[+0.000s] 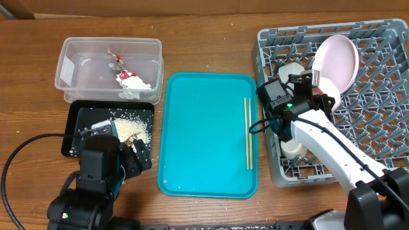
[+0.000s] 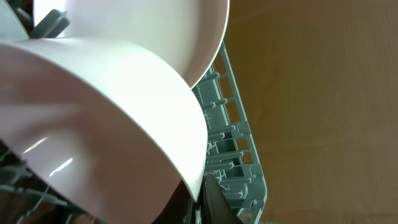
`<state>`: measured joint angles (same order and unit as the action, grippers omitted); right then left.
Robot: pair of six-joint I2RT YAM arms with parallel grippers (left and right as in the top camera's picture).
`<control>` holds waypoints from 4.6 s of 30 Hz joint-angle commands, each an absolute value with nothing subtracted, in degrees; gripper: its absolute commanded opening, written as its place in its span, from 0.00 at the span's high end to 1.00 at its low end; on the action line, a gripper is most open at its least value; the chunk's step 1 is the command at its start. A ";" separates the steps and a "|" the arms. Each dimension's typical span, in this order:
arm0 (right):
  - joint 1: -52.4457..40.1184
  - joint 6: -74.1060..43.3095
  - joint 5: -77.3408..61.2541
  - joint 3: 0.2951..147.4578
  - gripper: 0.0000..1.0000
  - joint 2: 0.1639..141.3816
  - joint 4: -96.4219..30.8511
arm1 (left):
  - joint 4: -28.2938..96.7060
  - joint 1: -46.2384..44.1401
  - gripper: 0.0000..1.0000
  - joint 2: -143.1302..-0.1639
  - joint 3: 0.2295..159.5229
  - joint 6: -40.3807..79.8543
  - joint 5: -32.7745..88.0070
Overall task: Sort waste into correct bins and load items into the dishwasher
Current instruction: 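Release the bowl and move the right gripper to the chopsticks, then lower the right gripper onto the wooden chopsticks and grasp them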
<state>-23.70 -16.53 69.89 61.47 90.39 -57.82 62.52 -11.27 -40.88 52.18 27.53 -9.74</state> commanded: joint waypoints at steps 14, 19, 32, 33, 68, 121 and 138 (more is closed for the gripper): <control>-34.22 -24.25 66.85 66.83 0.00 86.83 -65.39 | 62.35 -11.64 0.00 -40.49 52.12 28.53 -10.90; -36.86 -24.23 57.17 73.25 0.00 81.58 -68.69 | 62.35 -11.64 0.00 -40.49 52.12 28.53 -10.90; -37.89 -24.08 -2.50 74.70 0.39 80.40 -57.84 | 62.35 -11.64 0.00 -40.49 52.12 28.53 -10.90; -37.93 -24.10 -1.91 73.93 0.43 81.87 -57.52 | 62.35 -11.64 0.00 -40.49 52.12 28.53 -10.90; -31.62 -24.25 5.19 68.27 0.64 107.50 -47.29 | 62.37 -11.64 0.00 -40.49 52.12 28.53 -10.90; -20.45 -12.14 -0.97 76.77 0.49 90.45 -54.87 | 62.35 -11.64 0.00 -40.49 52.12 28.53 -10.90; -29.30 -18.02 2.70 54.48 0.60 90.85 -37.45 | 62.35 -11.64 0.00 -40.49 52.12 28.53 -10.90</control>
<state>-28.67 -16.69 0.45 56.97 91.74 -39.97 62.46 -11.27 -40.88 52.14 27.53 -9.74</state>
